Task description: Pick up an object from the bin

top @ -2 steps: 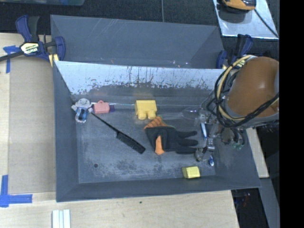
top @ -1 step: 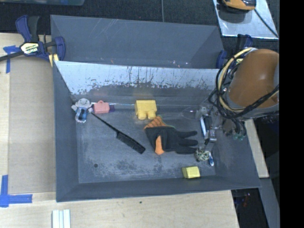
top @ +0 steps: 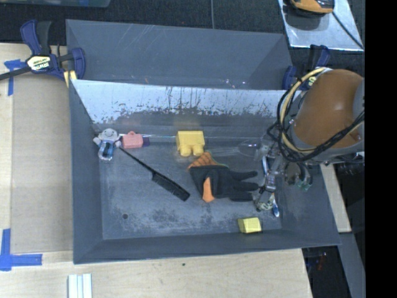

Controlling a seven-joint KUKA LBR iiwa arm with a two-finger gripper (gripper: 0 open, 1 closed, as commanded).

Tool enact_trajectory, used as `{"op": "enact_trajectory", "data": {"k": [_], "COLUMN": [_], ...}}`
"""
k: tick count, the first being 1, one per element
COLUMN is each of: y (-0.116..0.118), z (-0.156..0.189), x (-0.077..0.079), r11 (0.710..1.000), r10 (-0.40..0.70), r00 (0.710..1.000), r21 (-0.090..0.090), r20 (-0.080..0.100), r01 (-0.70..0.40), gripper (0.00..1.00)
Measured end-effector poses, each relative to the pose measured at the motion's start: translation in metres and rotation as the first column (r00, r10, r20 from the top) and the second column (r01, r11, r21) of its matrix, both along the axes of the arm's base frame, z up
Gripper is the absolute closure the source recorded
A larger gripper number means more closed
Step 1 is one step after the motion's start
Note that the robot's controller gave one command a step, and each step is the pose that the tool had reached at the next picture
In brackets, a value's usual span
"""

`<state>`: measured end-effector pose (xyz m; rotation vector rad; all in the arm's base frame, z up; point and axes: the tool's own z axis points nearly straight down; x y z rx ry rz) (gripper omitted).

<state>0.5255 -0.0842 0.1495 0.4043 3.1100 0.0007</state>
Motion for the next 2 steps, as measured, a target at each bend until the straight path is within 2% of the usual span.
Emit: {"op": "enact_trajectory", "data": {"k": [1, 2], "y": [0.002, 0.008], "z": [-0.081, -0.078], "x": [0.009, -0.003], "r11": [0.997, 0.983], "r10": [0.073, -0.182], "r00": [0.997, 0.983], "r21": [-0.004, 0.001], "r20": [0.007, 0.016], "r01": [-0.073, 0.182], "gripper": [0.0, 1.0]}}
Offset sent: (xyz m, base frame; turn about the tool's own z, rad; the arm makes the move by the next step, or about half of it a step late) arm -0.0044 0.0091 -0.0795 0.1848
